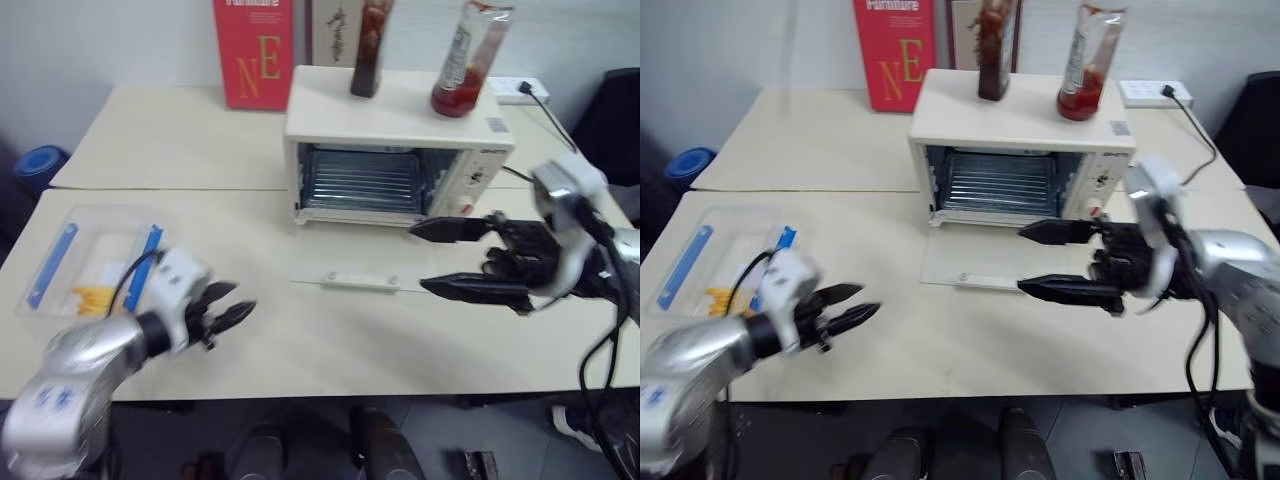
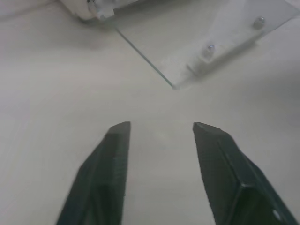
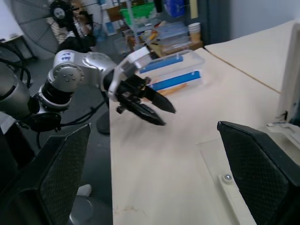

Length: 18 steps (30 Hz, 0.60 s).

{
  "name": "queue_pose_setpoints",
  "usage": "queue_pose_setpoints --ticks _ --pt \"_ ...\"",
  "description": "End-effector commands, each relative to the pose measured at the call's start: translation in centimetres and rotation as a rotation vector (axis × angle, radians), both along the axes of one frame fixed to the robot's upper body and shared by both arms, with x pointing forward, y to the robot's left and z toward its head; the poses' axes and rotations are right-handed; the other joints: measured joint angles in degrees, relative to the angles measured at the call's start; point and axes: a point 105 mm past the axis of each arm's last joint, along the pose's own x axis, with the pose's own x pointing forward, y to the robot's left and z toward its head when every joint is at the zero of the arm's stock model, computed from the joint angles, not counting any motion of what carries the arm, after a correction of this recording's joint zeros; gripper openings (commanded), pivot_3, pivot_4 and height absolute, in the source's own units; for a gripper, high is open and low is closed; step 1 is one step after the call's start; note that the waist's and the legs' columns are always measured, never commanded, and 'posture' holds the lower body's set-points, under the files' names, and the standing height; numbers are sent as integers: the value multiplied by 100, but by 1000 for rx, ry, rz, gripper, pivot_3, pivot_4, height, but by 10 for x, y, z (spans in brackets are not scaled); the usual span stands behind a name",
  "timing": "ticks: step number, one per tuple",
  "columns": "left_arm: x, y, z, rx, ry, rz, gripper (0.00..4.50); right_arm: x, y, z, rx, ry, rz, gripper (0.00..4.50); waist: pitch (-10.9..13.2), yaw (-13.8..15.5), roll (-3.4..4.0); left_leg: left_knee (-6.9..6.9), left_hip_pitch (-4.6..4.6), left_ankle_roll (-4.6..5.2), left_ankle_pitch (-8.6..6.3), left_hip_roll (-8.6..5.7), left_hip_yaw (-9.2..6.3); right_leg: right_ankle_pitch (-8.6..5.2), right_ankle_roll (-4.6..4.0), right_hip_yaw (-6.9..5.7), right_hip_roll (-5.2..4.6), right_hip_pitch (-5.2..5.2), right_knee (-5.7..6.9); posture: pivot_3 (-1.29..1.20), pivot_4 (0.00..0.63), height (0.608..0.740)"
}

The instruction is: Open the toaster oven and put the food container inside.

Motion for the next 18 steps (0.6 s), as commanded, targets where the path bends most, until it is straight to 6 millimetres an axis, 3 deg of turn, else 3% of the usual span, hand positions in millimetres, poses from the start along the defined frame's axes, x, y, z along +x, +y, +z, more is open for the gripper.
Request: queue_pose_setpoints --ticks 1,4,8,12,18 --pt "-30 30 8 18 -15 163 3455 10 9 1 -9 -34 73 4500 0 3 1 0 4 1 -2 0 1 -2 -3 0 0 1 0 0 150 740" --pt "-48 63 10 -32 -20 378 4347 23 21 0 -22 -74 108 4500 0 44 2 3 4 1 -2 2 -10 -10 -21 -18 -1 5 0 0 150 740" --pt "-66 105 8 -136 -50 722 4471 31 32 1 -28 -90 182 4500 -1 51 2 12 0 -4 -4 -2 -22 -12 -30 -33 -6 13 -6 0 150 740" --pt "-73 115 5 -339 -85 905 4471 35 38 7 -16 -89 223 4500 -2 34 0 13 -1 -12 -9 -3 -25 -3 -14 -45 -12 12 0 0 150 740" --pt "-51 127 11 -588 -237 1088 4471 36 40 8 -14 -93 236 4500 -5 14 -6 17 -2 -29 -12 -3 -30 -3 -13 -51 -14 12 3 0 150 740"
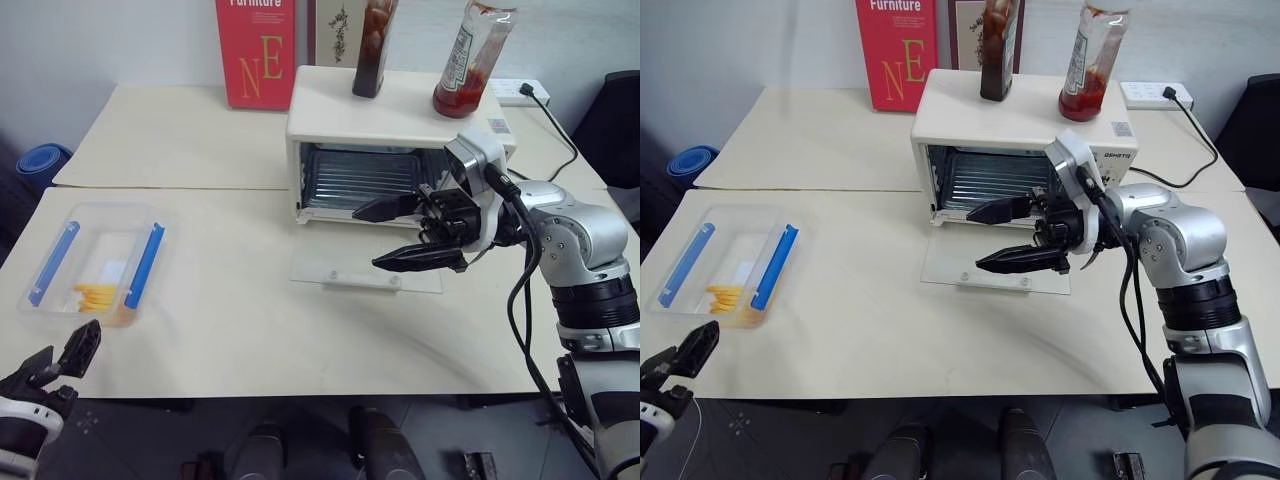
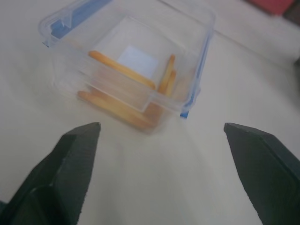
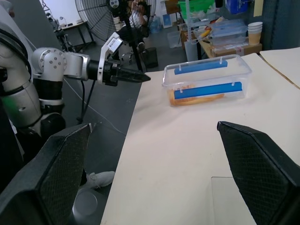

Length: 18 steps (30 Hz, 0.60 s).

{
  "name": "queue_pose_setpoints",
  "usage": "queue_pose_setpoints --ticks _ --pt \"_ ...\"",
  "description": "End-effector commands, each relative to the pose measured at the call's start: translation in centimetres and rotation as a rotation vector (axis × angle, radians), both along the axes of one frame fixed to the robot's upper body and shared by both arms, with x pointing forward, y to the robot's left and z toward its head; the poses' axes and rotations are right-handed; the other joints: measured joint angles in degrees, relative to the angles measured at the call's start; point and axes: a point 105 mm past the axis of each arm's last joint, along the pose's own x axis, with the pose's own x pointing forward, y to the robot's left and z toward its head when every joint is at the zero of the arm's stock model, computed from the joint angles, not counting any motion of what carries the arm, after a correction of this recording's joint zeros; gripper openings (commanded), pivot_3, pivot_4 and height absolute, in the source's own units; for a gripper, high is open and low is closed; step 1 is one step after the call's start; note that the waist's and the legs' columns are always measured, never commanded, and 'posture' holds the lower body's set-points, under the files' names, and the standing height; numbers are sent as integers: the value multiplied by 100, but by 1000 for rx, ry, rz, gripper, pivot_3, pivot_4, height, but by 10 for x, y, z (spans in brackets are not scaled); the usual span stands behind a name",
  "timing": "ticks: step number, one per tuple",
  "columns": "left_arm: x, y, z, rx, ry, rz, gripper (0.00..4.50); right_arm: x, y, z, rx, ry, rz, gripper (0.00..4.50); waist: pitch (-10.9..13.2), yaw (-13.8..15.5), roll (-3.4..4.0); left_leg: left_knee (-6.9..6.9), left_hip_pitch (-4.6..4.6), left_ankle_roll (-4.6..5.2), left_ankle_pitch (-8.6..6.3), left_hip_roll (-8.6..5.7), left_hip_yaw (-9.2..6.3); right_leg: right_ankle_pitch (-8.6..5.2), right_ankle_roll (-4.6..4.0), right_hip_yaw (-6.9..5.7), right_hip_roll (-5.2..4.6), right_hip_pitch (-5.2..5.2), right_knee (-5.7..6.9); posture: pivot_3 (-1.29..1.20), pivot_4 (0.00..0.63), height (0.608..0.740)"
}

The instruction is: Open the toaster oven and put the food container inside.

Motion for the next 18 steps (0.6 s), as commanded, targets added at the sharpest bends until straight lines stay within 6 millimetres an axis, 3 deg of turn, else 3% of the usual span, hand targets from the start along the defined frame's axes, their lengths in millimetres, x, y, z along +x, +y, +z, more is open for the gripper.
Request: queue_pose_setpoints --ticks 1,10,13,16,18 --pt "12 10 9 -47 -69 126 4471 -4 0 10 19 -45 23 4500 0 -4 0 0 -1 -2 0 0 0 0 0 0 0 -1 0 0 150 740" --pt "36 37 8 -169 -9 316 4471 -6 -6 5 39 -34 -52 4500 0 -16 -2 -2 -7 -27 -4 3 3 1 4 3 2 -9 -3 0 150 740" --pt "39 40 17 -138 -40 248 4471 -8 -9 2 43 -23 -81 4500 0 -11 -4 -2 -7 -28 -4 3 3 1 4 3 2 -9 -3 0 150 740" --pt "43 33 36 -92 -130 67 4471 -11 -11 -1 47 -7 -91 4500 0 -14 -4 -1 -5 -30 -3 3 2 1 4 3 2 -9 1 0 150 740" --pt "39 40 31 -118 -105 87 4471 -13 -11 -3 47 -4 -92 4500 0 -12 -4 -2 -2 -31 -3 4 1 0 2 3 1 -8 3 0 150 740"
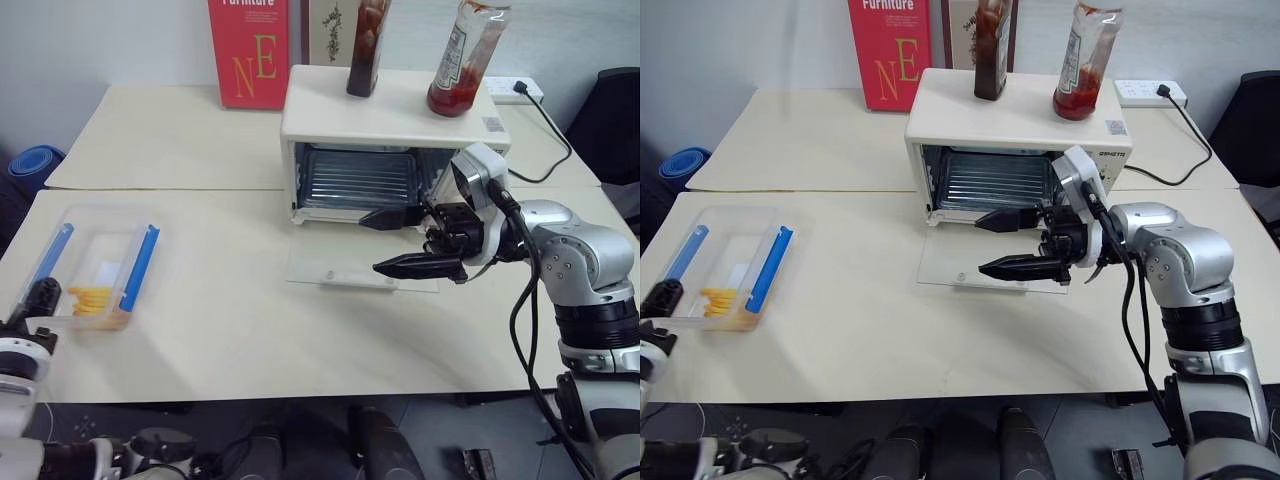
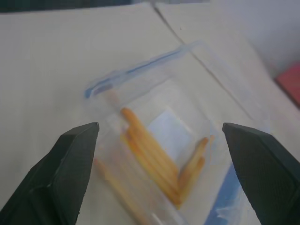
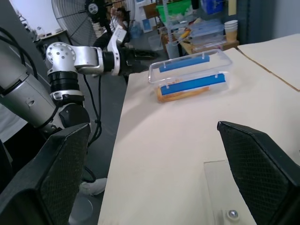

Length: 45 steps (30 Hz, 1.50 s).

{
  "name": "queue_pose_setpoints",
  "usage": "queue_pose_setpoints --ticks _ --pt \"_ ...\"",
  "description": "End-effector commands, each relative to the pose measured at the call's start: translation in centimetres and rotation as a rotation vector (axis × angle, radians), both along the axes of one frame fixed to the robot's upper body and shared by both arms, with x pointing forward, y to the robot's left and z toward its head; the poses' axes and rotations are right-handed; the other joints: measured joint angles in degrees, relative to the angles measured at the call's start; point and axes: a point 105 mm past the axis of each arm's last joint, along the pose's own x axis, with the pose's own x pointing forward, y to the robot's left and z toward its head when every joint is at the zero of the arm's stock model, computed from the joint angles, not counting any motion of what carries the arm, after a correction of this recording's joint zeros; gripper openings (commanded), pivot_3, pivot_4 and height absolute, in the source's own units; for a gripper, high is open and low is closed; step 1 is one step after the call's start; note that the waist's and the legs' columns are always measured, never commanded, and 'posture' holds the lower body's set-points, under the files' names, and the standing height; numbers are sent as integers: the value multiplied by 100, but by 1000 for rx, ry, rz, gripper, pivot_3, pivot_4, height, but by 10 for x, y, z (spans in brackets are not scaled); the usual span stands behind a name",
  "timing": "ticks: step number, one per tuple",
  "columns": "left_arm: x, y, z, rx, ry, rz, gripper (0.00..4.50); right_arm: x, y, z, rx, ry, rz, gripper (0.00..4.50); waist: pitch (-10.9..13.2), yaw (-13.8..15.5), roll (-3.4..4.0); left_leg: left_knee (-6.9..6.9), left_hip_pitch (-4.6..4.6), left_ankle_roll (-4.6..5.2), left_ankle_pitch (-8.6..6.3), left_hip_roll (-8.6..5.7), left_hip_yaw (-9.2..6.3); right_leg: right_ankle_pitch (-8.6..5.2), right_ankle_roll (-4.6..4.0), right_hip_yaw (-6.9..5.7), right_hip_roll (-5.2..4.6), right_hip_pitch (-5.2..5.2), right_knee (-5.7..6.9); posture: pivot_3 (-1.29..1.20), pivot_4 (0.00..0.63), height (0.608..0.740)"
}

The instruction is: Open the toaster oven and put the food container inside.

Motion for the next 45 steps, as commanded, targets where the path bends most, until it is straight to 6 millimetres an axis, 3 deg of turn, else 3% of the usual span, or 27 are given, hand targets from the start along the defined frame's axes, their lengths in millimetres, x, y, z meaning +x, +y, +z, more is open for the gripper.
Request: queue_pose_setpoints --ticks 1,4,8,11,17,20,22,23,26,36,41,42,45 --pt "-6 8 -6 -46 13 21 4471 -8 -1 9 20 -45 8 4500 0 1 1 0 0 0 0 -1 0 0 0 0 -2 0 -1 0 150 740" --pt "-7 10 -21 -102 79 53 4471 -7 -2 11 30 -47 2 4500 0 -1 0 0 3 0 0 -2 -1 0 0 1 -3 2 0 0 150 740" --pt "-5 -2 3 -27 -3 -41 4471 -3 -1 10 31 -34 -11 4500 -3 10 -12 0 0 -1 1 -1 -5 0 0 -2 -2 1 1 0 150 740" --pt "-16 -1 -2 -42 23 -17 4471 -4 1 9 33 -32 6 4500 -4 11 -10 0 2 -3 1 -3 -6 0 0 -2 -6 2 0 0 150 740" --pt "-23 -9 -21 -252 163 64 4471 -2 3 10 54 -36 3 4500 -5 21 -11 -6 6 -7 -9 16 -24 0 -1 25 -8 -11 -4 0 150 740" --pt "-25 -5 -20 -300 222 126 4471 -2 2 11 60 -36 -5 4500 -7 68 -12 -5 8 -10 -5 13 -23 -1 -17 12 -7 -3 -7 0 150 740" --pt "-17 -6 -16 -306 224 128 4471 -2 1 10 62 -37 -12 4500 -8 128 -10 -5 8 -8 -1 9 2 -9 -43 9 -6 2 -14 0 150 740" --pt "-13 -7 -15 -309 221 124 4471 -3 1 10 62 -38 -15 4500 -8 148 -11 -5 8 -6 0 8 5 -46 -117 7 -6 3 -18 0 150 740" --pt "1 -9 -13 -317 228 97 4471 -5 -1 10 72 -36 -26 4500 -8 170 -11 -5 3 -1 2 -4 8 -47 -120 8 -9 6 -24 0 150 740" --pt "35 -7 -26 -439 356 163 4471 -12 -6 9 93 -25 -87 4500 -8 150 -11 -10 6 6 -1 0 21 -30 -88 12 -3 3 -24 0 150 740" --pt "63 -13 -17 -429 380 117 4471 -26 -5 10 83 -53 -60 4500 -8 170 -11 -10 2 2 4 -2 12 -24 -77 5 -1 4 -24 0 150 740" --pt "64 -13 -17 -419 390 116 4471 -28 -5 11 84 -56 -56 4500 -8 164 -11 -10 2 2 4 -3 13 2 -32 6 -2 4 -25 0 150 740" --pt "69 -10 -16 -403 403 124 3951 -32 -6 14 82 -68 -55 4500 -8 133 -11 -18 1 2 3 -3 16 7 -21 7 -2 3 -37 0 150 740"
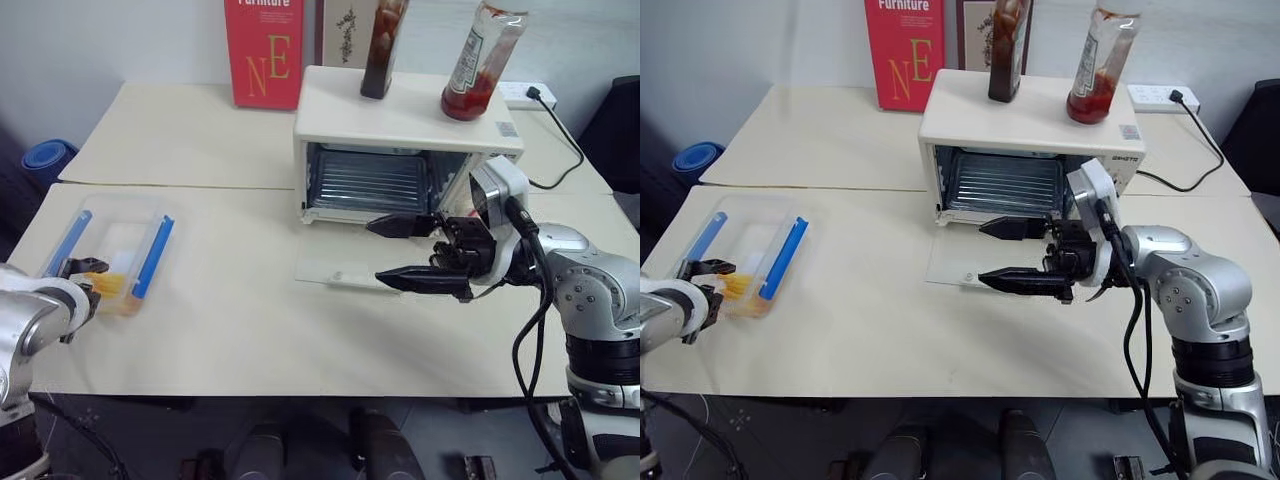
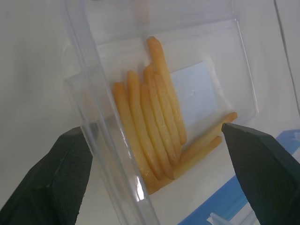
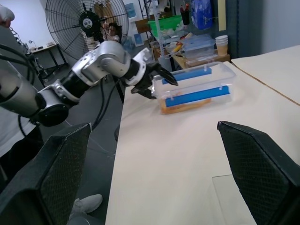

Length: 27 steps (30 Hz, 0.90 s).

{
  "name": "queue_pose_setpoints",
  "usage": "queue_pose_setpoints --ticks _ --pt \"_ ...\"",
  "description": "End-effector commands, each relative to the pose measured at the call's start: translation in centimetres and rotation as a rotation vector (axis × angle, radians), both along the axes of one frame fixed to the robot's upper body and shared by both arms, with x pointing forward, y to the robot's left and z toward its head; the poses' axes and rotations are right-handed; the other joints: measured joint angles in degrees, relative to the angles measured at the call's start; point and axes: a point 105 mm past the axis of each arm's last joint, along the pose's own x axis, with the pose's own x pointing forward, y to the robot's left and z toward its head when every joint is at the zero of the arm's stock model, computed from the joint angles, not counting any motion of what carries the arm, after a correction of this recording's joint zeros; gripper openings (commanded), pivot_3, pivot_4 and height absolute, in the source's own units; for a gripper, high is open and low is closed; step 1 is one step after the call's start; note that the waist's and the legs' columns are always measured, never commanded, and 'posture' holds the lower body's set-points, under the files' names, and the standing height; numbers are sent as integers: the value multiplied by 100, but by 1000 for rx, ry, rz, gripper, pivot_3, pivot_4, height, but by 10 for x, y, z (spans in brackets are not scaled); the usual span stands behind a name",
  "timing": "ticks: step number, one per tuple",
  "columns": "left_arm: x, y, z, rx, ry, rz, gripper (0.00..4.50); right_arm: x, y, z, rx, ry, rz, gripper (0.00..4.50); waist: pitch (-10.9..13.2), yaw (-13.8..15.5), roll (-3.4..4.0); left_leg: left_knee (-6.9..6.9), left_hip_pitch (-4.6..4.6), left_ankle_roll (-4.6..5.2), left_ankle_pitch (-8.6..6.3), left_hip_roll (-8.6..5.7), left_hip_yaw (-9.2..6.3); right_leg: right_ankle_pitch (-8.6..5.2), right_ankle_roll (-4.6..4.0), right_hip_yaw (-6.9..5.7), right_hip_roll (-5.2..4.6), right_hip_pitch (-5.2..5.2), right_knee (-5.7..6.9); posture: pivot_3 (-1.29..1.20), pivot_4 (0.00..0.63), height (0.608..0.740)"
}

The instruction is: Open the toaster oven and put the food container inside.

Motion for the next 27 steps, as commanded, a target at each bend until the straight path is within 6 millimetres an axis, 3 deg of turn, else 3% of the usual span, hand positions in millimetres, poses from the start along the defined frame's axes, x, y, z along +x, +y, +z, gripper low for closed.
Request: queue_pose_setpoints --ticks 1,12,17,23,27 --pt "2 6 6 31 5 15 3677 -9 -3 14 10 -59 3 4500 0 -20 0 -4 0 0 0 1 3 0 0 1 0 -2 -2 0 150 740" --pt "11 5 12 98 -11 -26 340 -7 -7 10 -76 -88 -67 4500 0 9 0 -34 2 -8 11 1 -2 1 1 -3 -2 -4 -16 0 150 740" --pt "20 -13 11 129 -12 -152 97 -14 -9 12 -109 -77 -45 4500 0 1 0 -48 2 -7 12 0 -2 0 1 -5 -3 -6 -26 0 150 740" --pt "28 -28 35 257 -46 -409 97 -11 -24 11 -118 -98 -165 4500 1 -1 -1 -59 -6 -8 12 3 -3 0 0 -9 -1 -14 -36 0 150 740" --pt "26 -43 41 366 -7 -617 97 -10 -37 10 -114 -84 -240 4500 2 4 2 -60 -5 -5 11 -1 3 -1 -1 -5 -4 -13 -39 0 150 740"
